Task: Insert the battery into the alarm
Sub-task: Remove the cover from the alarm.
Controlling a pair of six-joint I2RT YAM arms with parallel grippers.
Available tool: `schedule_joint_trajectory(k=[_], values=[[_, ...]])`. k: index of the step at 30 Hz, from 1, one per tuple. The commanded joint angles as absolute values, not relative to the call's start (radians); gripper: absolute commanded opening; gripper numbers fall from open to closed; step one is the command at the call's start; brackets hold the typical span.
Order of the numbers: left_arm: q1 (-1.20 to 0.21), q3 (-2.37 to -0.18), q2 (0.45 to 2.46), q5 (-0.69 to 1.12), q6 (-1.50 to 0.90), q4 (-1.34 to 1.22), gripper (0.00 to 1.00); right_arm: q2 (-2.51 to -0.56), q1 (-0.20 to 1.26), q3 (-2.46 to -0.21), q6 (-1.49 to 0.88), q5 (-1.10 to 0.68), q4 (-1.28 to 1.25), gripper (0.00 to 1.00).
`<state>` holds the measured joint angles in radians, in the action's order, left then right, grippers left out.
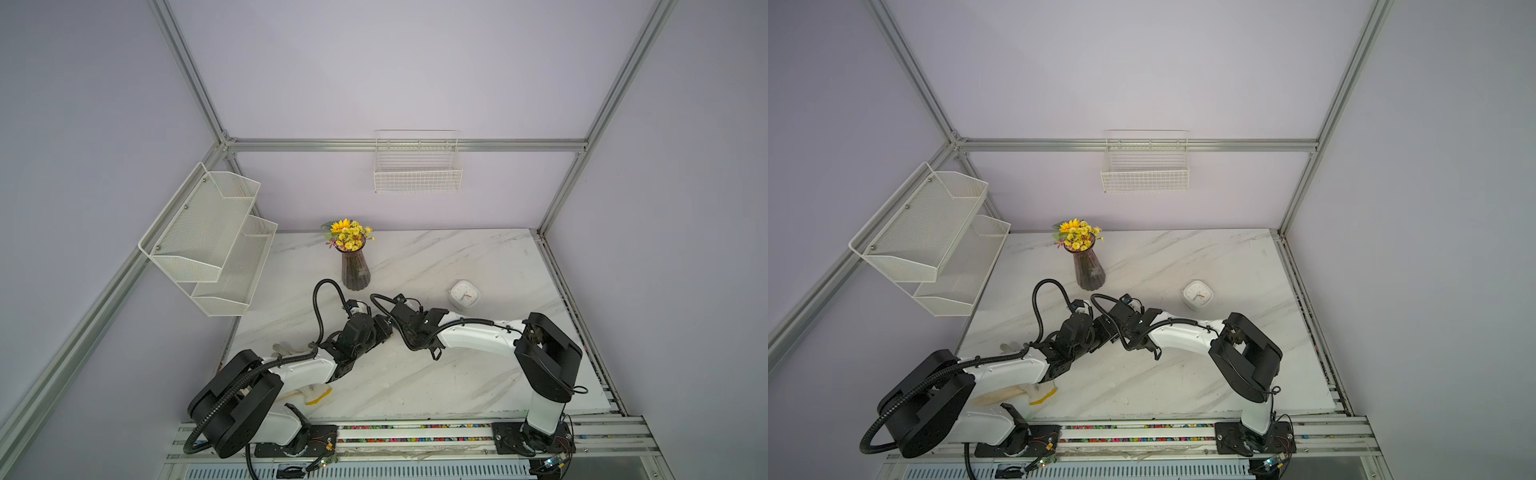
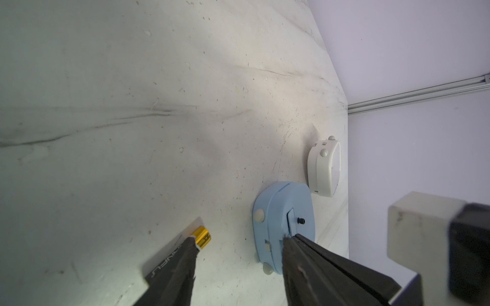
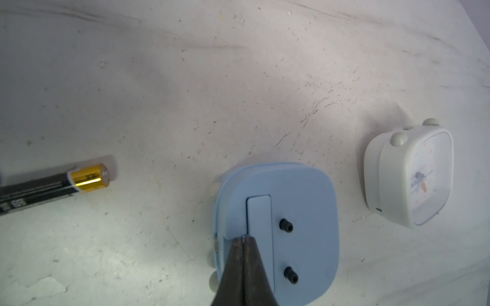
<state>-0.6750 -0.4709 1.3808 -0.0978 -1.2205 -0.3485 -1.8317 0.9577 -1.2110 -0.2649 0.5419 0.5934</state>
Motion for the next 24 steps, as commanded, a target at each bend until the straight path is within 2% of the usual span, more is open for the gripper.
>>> schedule_joint_trajectory(k=[1, 21, 24], values=[[-0.672, -0.470, 1.376, -0.117, -1.241, -0.360, 0.53, -1.821, 0.962, -1.225, -0.291, 0.565, 0.608, 0.00], [-0.669, -0.470, 1.362, -0.121, -1.215, -0.337, 0.54, -1.712, 0.963, -1.177, -0.308, 0.490, 0.568, 0.00], [-0.668, -0.470, 1.362, -0.117, -1.207, -0.331, 0.54, -1.742, 0.962, -1.180, -0.291, 0.507, 0.569, 0.17]])
